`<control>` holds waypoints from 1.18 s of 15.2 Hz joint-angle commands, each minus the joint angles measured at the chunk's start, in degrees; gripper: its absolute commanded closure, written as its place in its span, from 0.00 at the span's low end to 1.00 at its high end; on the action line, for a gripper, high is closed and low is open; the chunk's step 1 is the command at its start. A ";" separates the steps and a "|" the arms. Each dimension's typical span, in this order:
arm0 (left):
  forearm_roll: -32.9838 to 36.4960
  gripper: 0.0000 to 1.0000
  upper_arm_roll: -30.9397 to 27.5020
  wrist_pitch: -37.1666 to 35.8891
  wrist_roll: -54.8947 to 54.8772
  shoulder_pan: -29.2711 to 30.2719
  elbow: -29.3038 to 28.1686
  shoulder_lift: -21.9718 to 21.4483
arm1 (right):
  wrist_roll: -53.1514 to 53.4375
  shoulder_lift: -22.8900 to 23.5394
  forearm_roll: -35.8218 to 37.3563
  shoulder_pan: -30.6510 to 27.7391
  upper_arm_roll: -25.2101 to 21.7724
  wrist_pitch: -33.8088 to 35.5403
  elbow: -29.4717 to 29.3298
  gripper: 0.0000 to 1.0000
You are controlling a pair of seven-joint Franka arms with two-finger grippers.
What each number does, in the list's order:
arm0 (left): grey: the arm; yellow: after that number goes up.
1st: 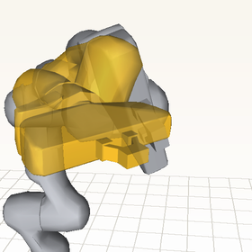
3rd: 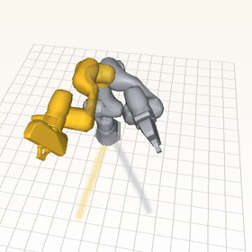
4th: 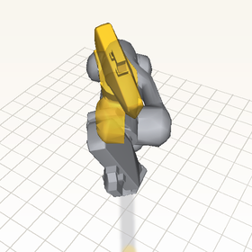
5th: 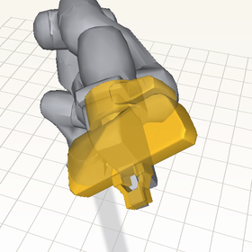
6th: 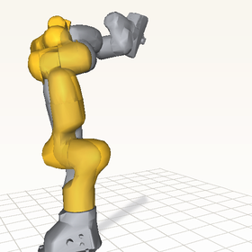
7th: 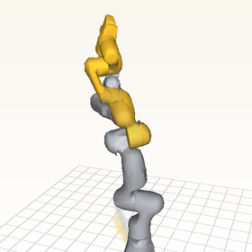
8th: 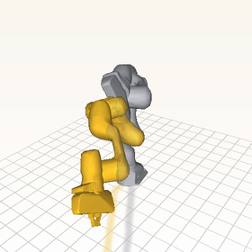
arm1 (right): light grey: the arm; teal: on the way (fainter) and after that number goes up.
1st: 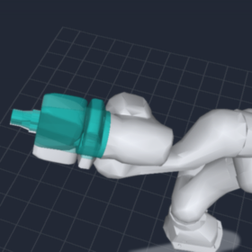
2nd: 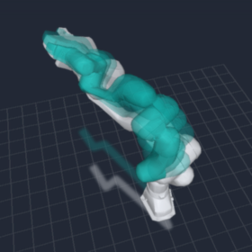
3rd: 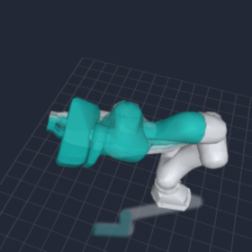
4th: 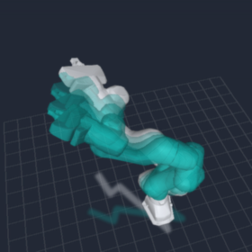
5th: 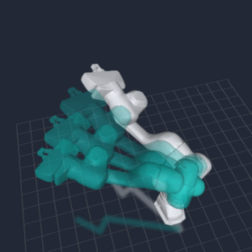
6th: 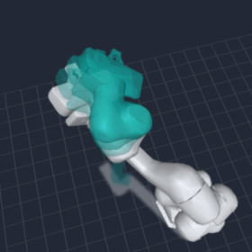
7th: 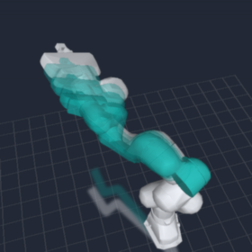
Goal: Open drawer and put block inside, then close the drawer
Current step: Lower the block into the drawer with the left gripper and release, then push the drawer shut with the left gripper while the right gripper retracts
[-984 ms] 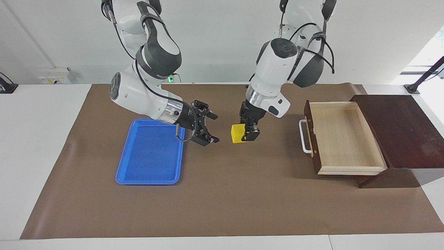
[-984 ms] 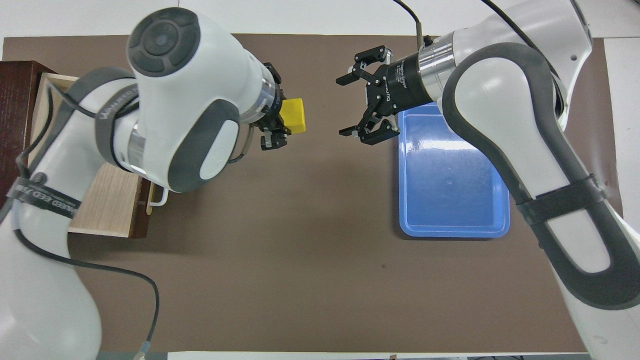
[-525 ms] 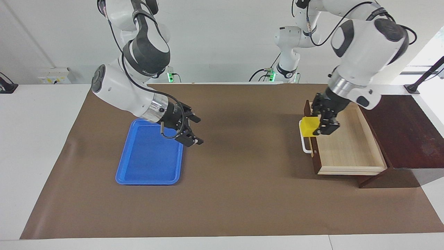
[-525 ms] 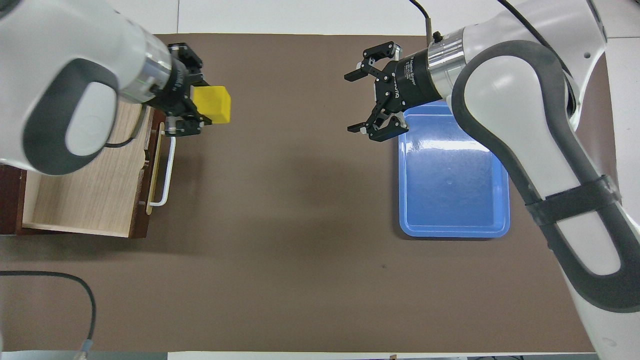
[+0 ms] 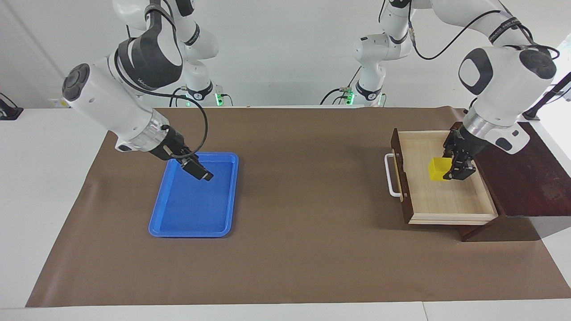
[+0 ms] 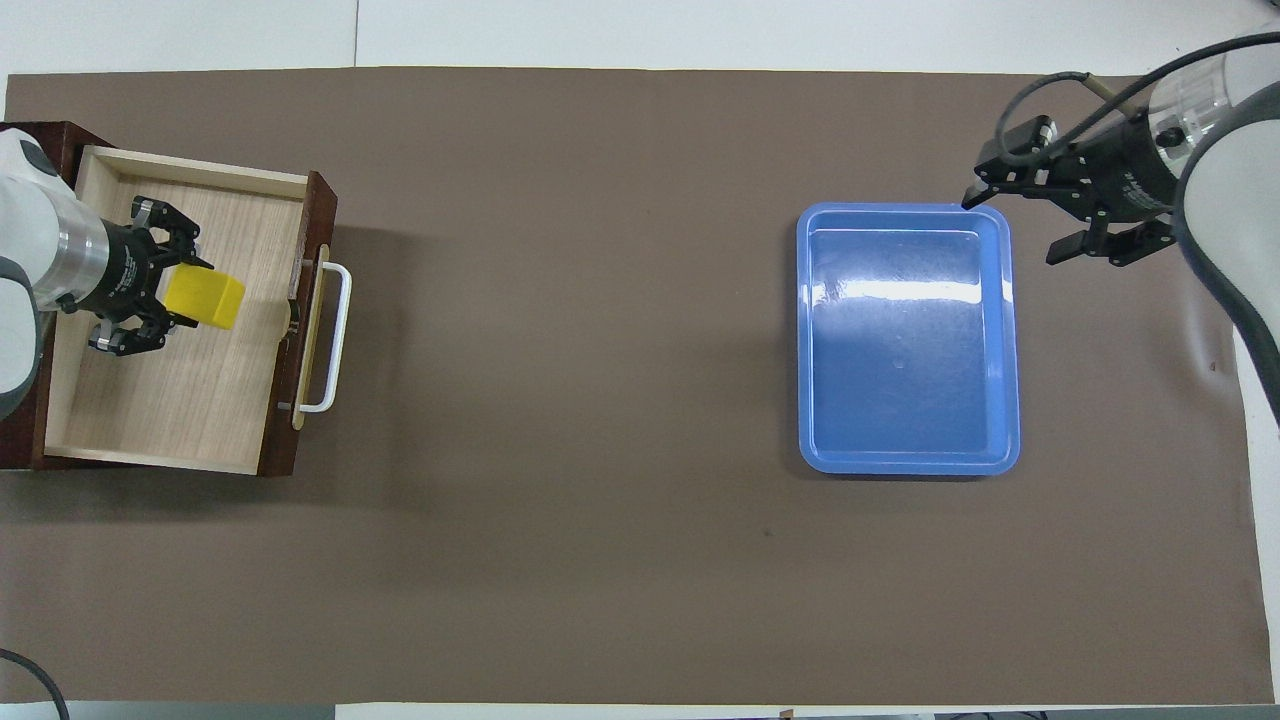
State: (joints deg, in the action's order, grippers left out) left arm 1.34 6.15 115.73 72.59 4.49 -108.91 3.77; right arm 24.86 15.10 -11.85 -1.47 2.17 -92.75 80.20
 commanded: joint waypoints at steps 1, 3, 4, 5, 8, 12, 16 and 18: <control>0.76 0.77 0.26 4.75 -2.45 2.36 -5.34 -2.80 | -13.05 -3.66 6.29 -1.51 0.47 1.95 1.01 0.00; 0.68 0.36 0.26 6.87 -2.10 2.36 -6.92 -2.88 | -19.39 -5.77 9.99 -2.13 0.47 2.31 1.53 0.00; 0.76 0.07 0.26 7.05 -2.19 2.36 -6.93 -2.80 | -22.63 -7.44 11.14 -2.57 0.47 2.31 2.58 0.00; 1.11 0.00 0.18 6.88 -2.01 2.36 -6.06 -2.45 | -24.93 -9.63 12.37 -2.92 0.56 2.31 4.42 0.00; 2.17 0.00 0.35 -0.56 -1.05 1.14 2.17 -0.87 | -26.62 -17.10 12.73 -4.15 0.56 3.09 11.09 0.00; 8.90 0.00 0.70 -7.54 18.42 -11.74 9.43 2.91 | -30.57 -19.67 12.82 -5.82 0.47 5.13 15.06 0.00; 16.76 0.00 0.70 -3.33 30.24 -16.97 1.26 2.92 | -31.63 -18.80 13.87 -5.91 0.38 0.82 15.78 0.00; 18.94 0.00 0.70 -0.60 30.07 -16.80 -2.26 1.78 | -31.28 -17.92 14.23 -5.91 0.29 0.81 15.34 0.00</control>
State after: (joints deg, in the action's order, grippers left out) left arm 17.98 7.73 111.99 102.77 -13.08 -106.91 7.82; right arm -5.09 -3.11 1.28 -6.59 2.12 -90.92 95.08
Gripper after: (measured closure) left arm 0.000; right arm 0.000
